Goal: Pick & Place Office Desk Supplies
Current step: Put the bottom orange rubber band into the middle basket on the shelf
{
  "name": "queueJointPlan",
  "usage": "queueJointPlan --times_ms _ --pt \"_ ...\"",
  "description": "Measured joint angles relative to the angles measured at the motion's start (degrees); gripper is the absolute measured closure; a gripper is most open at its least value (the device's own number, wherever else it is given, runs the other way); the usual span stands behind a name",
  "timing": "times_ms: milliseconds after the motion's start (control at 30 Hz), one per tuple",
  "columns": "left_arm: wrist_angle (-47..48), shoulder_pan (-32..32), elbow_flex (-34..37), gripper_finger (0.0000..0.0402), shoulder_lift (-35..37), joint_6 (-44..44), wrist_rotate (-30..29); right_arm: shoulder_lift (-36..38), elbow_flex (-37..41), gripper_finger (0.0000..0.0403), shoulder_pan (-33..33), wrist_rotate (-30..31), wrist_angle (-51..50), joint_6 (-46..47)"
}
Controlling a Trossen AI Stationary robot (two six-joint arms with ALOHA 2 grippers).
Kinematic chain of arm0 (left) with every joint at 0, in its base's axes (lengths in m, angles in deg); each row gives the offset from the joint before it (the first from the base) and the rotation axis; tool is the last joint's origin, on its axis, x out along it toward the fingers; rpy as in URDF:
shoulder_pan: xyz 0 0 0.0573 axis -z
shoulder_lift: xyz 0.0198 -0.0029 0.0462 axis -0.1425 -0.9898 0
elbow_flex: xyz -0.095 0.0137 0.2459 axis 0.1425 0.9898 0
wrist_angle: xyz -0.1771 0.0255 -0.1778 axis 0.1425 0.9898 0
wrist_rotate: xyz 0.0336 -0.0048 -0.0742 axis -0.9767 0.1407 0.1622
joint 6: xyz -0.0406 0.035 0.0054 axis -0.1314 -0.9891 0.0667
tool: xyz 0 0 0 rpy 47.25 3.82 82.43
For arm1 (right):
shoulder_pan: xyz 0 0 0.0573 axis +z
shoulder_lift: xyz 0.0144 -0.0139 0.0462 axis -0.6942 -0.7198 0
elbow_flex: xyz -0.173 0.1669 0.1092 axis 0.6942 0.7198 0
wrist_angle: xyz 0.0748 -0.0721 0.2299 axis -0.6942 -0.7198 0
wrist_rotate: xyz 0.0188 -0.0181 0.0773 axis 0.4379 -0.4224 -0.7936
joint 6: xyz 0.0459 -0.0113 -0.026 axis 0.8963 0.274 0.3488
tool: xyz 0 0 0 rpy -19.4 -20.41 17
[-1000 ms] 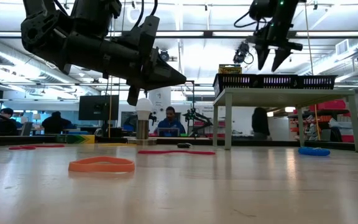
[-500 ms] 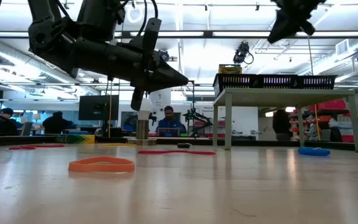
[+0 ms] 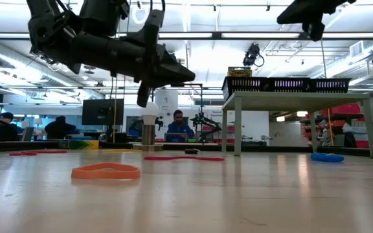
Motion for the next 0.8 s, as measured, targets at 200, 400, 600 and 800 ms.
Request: queueJointPlan --times_ms 200,400,600,800 --pt "12.92 2.88 0.0 0.0395 4.95 -0.5 0.3 -0.21 0.97 0.0398 6.75 5.56 -0.01 -0.29" --pt "31.13 7.07 -3.63 0.0394 6.69 4.48 0.29 -0.23 1.04 0.0386 9.32 11.9 -0.19 -2.38" --pt "57.27 11.02 -14.93 0.0371 4.04 5.49 -2.26 -0.36 1.04 0.0393 9.1 15.5 -0.26 -4.49" --pt "61.67 12.56 -17.88 0.0331 2.77 12.86 2.9 -0.74 1.04 0.0392 9.16 15.46 -0.33 -4.1"
